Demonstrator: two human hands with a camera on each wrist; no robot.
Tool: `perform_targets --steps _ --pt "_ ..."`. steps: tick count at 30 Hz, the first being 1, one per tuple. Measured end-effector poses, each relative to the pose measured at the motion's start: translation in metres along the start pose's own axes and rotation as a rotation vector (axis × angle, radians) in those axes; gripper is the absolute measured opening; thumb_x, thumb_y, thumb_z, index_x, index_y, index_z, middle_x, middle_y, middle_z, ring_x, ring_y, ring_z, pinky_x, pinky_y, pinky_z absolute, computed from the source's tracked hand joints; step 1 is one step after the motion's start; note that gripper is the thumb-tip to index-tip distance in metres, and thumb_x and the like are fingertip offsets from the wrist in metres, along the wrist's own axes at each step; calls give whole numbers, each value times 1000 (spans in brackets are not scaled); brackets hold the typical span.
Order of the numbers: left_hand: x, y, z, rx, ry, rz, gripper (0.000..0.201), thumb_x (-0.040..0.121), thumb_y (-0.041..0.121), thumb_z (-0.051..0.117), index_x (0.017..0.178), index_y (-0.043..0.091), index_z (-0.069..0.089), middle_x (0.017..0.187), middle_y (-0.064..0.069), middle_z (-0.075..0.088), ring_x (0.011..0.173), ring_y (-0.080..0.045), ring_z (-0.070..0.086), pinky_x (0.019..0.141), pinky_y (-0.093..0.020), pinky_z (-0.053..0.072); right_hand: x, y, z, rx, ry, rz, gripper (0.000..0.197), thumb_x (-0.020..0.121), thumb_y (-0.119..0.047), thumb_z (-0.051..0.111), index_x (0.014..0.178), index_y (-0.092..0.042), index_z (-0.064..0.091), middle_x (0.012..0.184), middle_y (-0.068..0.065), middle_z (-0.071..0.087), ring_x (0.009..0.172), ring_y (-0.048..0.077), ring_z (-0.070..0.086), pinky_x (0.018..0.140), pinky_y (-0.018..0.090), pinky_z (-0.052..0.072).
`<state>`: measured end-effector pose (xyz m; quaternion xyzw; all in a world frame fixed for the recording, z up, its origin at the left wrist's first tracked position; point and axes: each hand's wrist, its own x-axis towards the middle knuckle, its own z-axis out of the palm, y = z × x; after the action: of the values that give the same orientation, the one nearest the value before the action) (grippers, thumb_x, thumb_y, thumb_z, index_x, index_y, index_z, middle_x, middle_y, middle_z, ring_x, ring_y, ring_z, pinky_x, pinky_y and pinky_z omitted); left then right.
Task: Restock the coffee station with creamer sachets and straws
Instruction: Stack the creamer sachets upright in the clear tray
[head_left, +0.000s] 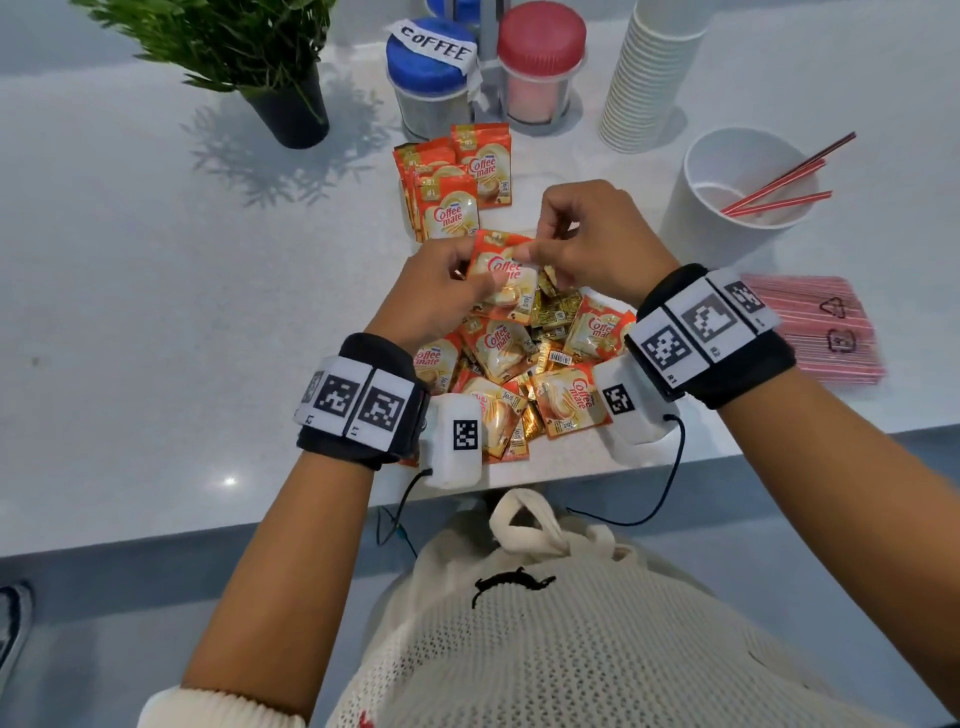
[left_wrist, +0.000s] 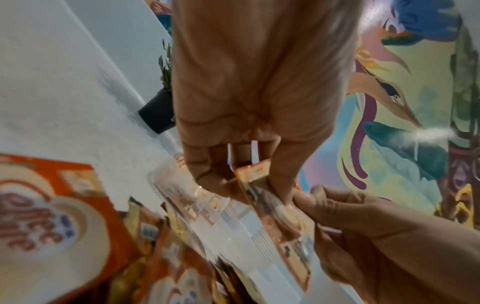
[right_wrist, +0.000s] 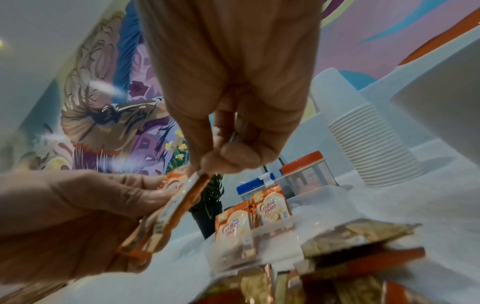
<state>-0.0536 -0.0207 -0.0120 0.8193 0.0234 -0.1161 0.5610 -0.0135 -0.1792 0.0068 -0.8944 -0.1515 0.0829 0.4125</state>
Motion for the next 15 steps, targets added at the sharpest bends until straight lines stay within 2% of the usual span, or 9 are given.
perform_targets --steps 2,5,7,10,13,14,15 --pt "-5 -6 -4 -5 22 -34 18 89 13 59 106 15 65 97 -3 67 97 -23 64 93 -45 51 -4 1 7 -69 -8 60 35 77 -26 74 59 -17 44 54 -5 54 36 1 53 46 10 41" --pt "-10 -18 -10 -44 119 -128 21 90 12 57 110 10 65 107 -10 68 99 -25 65 92 -43 51 -14 1 23 -185 -219 125 33 77 -27 73 63 -16 44 64 -3 52 50 5 53 52 18 38" --pt "-13 -24 -13 -73 162 -161 16 91 8 54 104 11 64 106 -11 68 91 -21 65 84 -36 54 -23 -1 37 -297 -384 126 31 76 -31 73 73 -14 46 71 -2 50 63 11 49 54 21 34" --pt "-14 -26 -15 -108 206 -163 17 92 6 51 102 13 63 99 -7 67 85 -17 65 75 -26 53 -37 -6 57 -377 -551 77 49 69 -43 76 92 -15 43 79 -4 45 68 11 42 56 25 34" --pt "-14 -27 -14 -131 225 -159 21 93 7 51 110 10 63 100 -5 66 89 -17 65 77 -25 53 -45 -5 68 -491 -588 37 68 67 -44 76 116 -13 40 95 -3 38 84 15 39 67 32 35" --pt "-14 -28 -13 -139 224 -157 22 93 7 51 111 9 63 100 -5 66 90 -17 65 78 -26 53 -45 -4 69 -521 -579 35 66 69 -44 76 116 -13 40 96 -3 37 86 16 38 69 32 34" --pt "-14 -29 -12 -146 223 -154 22 93 7 51 111 9 63 100 -5 66 90 -17 65 79 -27 54 -45 -3 68 -541 -561 37 58 70 -43 75 109 -15 42 95 -4 38 85 16 39 68 32 34"
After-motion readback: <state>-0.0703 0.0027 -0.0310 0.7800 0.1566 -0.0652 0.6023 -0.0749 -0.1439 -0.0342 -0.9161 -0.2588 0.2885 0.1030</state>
